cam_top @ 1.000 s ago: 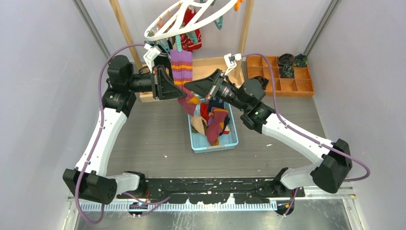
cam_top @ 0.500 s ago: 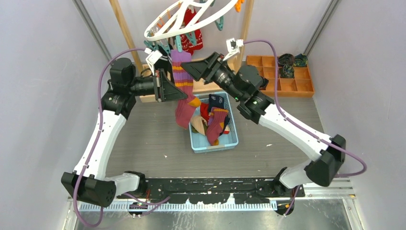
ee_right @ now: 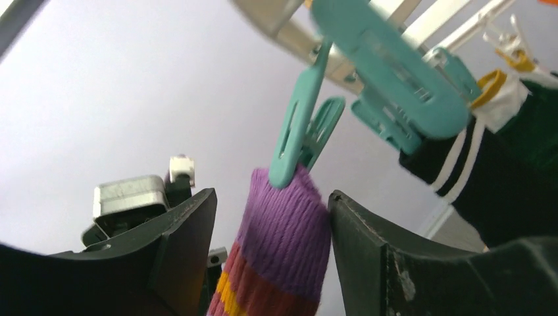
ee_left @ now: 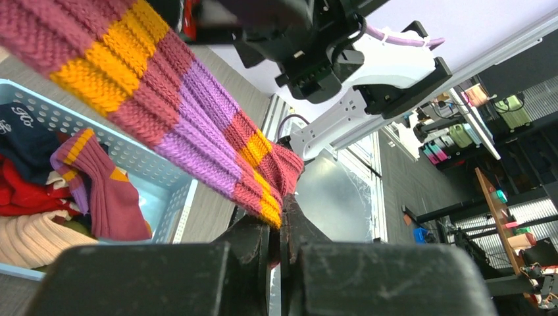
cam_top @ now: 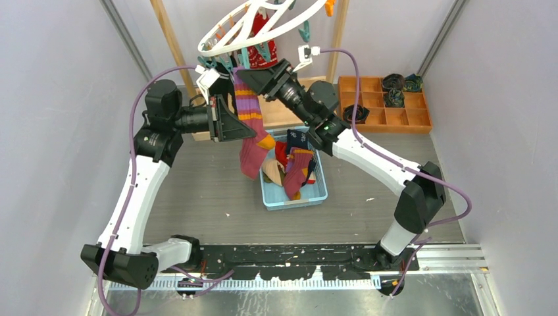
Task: Remove the socks clipped to the hanger
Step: Remove the sock from the hanger.
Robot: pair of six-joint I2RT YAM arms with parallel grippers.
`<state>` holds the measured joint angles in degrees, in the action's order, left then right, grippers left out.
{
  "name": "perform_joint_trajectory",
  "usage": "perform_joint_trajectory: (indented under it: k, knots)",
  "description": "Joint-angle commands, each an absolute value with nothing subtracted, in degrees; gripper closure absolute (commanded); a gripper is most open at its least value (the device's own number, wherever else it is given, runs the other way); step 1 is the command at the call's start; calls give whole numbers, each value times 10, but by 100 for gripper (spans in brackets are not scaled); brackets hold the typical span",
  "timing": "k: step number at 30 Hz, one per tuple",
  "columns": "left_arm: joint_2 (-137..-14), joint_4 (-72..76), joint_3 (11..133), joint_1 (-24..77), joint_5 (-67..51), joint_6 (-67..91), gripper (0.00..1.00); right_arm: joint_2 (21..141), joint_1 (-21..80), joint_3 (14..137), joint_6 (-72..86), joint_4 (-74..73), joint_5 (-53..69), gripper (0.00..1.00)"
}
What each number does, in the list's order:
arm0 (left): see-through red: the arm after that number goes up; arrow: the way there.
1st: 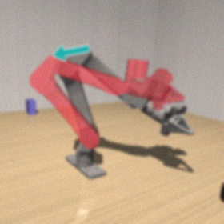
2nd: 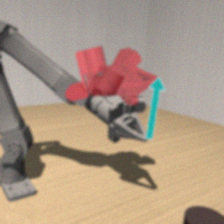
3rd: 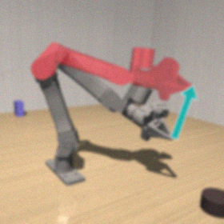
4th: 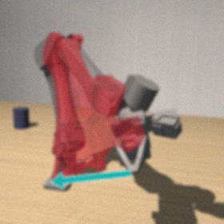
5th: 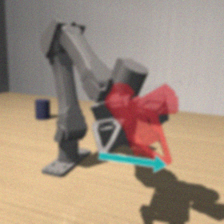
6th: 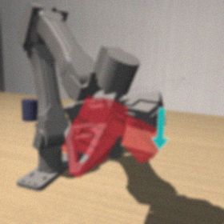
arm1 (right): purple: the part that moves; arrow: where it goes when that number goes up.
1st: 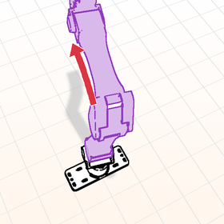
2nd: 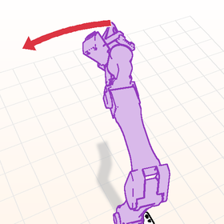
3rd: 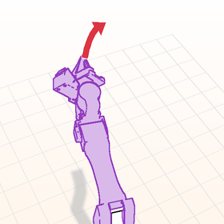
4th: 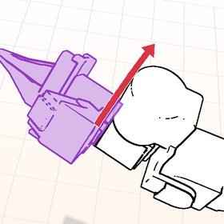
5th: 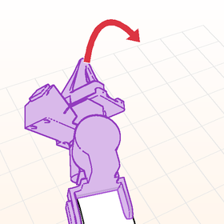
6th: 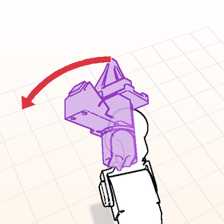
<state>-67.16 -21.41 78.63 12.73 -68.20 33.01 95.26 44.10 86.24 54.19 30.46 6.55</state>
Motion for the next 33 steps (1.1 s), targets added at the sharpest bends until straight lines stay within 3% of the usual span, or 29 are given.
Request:
perform_joint_trajectory:
  k: [1, 18, 27, 33]
  knots:
    - [-652, -229, 811, 133, -714, 335, 100, 934, 406, 846, 598, 406, 58, 32]
    - [-652, -240, 825, 133, -705, 332, 100, 1020, 399, 875, 754, 541, 90, 35]
    - [-653, -275, 829, 133, -692, 300, 100, 1061, 399, 920, 813, 590, 84, 52]
    - [-653, -333, 841, 133, -679, 250, 100, 1080, 398, 940, 836, 586, 81, 53]
